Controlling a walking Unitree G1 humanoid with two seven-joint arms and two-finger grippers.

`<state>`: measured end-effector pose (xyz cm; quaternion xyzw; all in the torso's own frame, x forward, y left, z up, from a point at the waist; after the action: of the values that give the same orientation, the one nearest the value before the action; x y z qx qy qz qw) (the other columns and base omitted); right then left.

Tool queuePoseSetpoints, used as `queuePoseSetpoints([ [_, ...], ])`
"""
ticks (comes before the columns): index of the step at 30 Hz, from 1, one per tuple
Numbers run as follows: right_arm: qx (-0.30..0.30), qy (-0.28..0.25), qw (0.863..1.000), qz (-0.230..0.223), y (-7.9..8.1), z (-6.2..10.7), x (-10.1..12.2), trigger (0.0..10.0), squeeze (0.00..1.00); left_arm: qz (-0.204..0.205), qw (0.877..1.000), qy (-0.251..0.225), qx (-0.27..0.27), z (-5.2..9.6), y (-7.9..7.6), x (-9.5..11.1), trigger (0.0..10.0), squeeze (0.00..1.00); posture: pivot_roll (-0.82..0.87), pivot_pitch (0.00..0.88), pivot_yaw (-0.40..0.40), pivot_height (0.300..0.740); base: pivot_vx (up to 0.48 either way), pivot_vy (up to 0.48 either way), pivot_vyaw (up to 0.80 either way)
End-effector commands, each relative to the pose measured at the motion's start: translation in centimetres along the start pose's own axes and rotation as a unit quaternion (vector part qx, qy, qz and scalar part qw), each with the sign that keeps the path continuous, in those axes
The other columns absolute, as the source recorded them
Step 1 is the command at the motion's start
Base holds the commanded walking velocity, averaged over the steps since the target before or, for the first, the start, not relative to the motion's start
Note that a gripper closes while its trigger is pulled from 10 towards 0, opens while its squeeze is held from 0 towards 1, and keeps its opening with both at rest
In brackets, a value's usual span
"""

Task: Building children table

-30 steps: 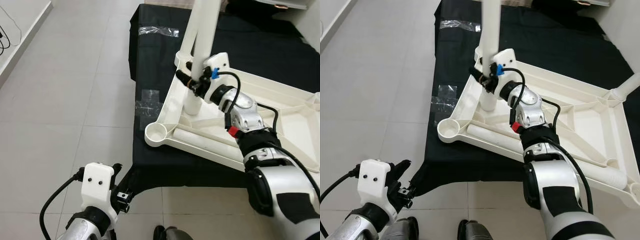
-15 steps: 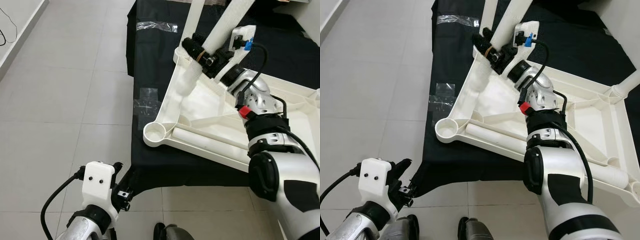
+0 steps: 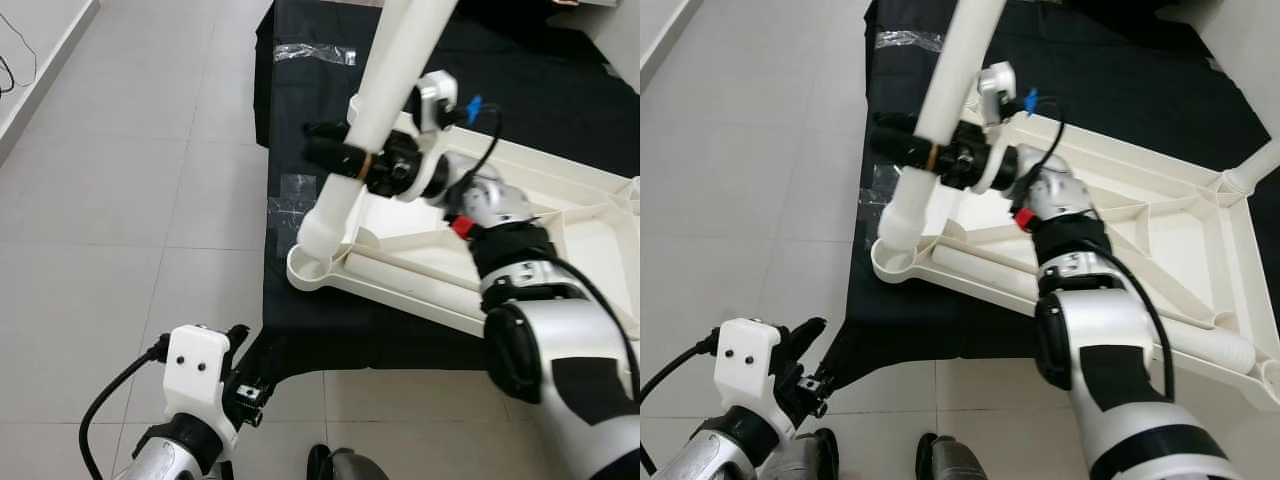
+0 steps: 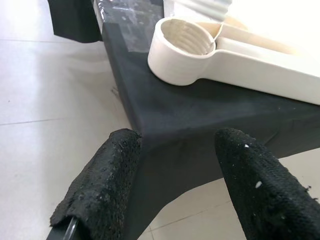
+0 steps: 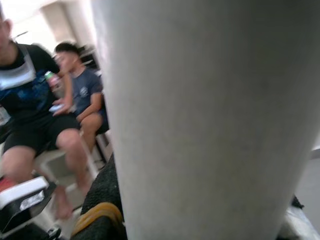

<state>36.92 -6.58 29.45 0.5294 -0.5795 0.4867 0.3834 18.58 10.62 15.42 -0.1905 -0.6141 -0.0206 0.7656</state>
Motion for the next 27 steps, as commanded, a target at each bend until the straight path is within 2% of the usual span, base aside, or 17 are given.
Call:
queuePoseSetpoints([
  [1,0.030,0.013,0.999,0.021,0.5,-0.3,0.0,10.0,0.00,0.001,1.000,0.009,-0.006,0.3,-0.3,-0.3,10.0,0.00,0.13,0.263,-0.145,0.740,0.000,0.000,0.00],
  [6,0.046,0.021,0.998,0.030,0.8,-1.3,-0.8,10.0,0.00,0.003,1.000,0.010,-0.003,0.3,-0.2,-0.3,10.0,0.00,0.13,0.265,-0.143,0.740,0.000,0.000,0.00],
  [11,0.059,0.042,0.997,0.036,1.2,-1.3,-1.8,10.0,0.00,0.002,1.000,0.010,-0.004,0.3,-0.3,-0.3,10.0,0.00,0.13,0.267,-0.145,0.740,0.000,0.000,0.00],
  [15,0.053,0.074,0.995,0.045,1.1,-0.3,-2.5,10.0,0.00,0.003,1.000,0.010,-0.002,0.3,-0.2,-0.4,10.0,0.00,0.13,0.265,-0.147,0.740,0.000,0.000,0.00],
  [19,0.040,0.080,0.995,0.053,0.9,0.6,-2.1,10.0,0.00,0.004,1.000,0.011,-0.001,0.2,-0.1,-0.5,10.0,0.00,0.13,0.264,-0.147,0.740,0.000,0.000,0.00],
  [27,0.032,0.094,0.993,0.064,0.9,1.5,-2.3,10.0,0.00,0.003,1.000,0.010,-0.001,0.2,-0.1,-0.4,10.0,0.00,0.13,0.264,-0.143,0.740,0.000,0.000,0.00],
])
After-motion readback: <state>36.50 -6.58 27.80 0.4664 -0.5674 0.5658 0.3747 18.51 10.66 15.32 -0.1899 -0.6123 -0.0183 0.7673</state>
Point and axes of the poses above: a point about 5 cm out from each wrist's last joint towards the gripper, its own z axis pointing back from the gripper into the wrist, its own x axis along the axis of the wrist's last joint, y = z × x, the point moved 3 cm from there along -z, pointing out of the wrist towards the gripper, and after that the axes turned 7 degrees about z, right-handed, at the moved point
